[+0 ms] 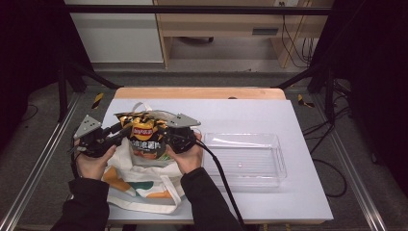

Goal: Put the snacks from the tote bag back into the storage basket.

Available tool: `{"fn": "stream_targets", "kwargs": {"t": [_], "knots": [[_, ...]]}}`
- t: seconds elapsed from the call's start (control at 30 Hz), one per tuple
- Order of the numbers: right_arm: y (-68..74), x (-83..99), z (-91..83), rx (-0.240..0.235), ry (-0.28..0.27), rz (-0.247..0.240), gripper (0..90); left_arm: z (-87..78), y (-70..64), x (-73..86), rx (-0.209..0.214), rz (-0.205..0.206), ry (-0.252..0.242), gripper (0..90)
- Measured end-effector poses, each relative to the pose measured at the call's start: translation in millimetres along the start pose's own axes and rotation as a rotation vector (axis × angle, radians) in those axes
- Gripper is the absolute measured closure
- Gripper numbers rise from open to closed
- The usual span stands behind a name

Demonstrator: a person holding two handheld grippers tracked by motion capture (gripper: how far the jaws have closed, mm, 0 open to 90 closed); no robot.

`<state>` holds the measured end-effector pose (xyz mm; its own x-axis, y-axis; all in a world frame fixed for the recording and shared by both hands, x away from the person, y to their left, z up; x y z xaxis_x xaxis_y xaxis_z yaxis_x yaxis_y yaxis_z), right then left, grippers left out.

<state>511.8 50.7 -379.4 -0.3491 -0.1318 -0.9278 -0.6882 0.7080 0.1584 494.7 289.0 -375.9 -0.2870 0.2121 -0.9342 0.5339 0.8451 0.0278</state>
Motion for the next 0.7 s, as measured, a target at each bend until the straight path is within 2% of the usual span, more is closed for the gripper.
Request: {"fn": "stream_targets", "kwargs": {"t": [0.1, 0.13, 0.3, 0.57, 0.7], "knots": [[-1.1, 0.3, 0.0, 0.001, 0.008, 0.004, 90.0, 1.7, 0.1, 2.9, 0.003, 0.012, 0.02, 85.6], [-1.0, 0.6, 0.2, -0.007, 0.007, 0.014, 90.0, 0.0, -1.3, 2.8, 0.0, 0.017, 0.024, 89.5], [0.2, -1.1, -2.8, -0.002, -0.006, 0.026, 89.7, -6.0, -6.1, -0.2, -0.003, 0.03, 0.015, 90.0], [-0.1, -13.3, -24.6, -0.012, -0.062, 0.082, 88.5, -27.3, -22.9, -18.9, 0.006, 0.062, -0.038, 90.0], [3.4, -19.1, -30.4, -0.013, -0.074, 0.079, 88.6, -33.4, -25.7, -23.5, 0.005, 0.06, -0.054, 90.0]]}}
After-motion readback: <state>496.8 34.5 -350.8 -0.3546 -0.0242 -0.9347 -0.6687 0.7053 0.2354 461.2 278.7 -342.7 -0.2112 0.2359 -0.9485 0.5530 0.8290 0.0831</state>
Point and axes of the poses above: each handheld gripper's, and its own axes: z roughly forward along the jaws, x roughly out of its underside, y roughly to its left, the point moved 2 cm from there along z, roughly forward along the jaws, and after that the axes turned 6 degrees about z, right-handed, at the moved point
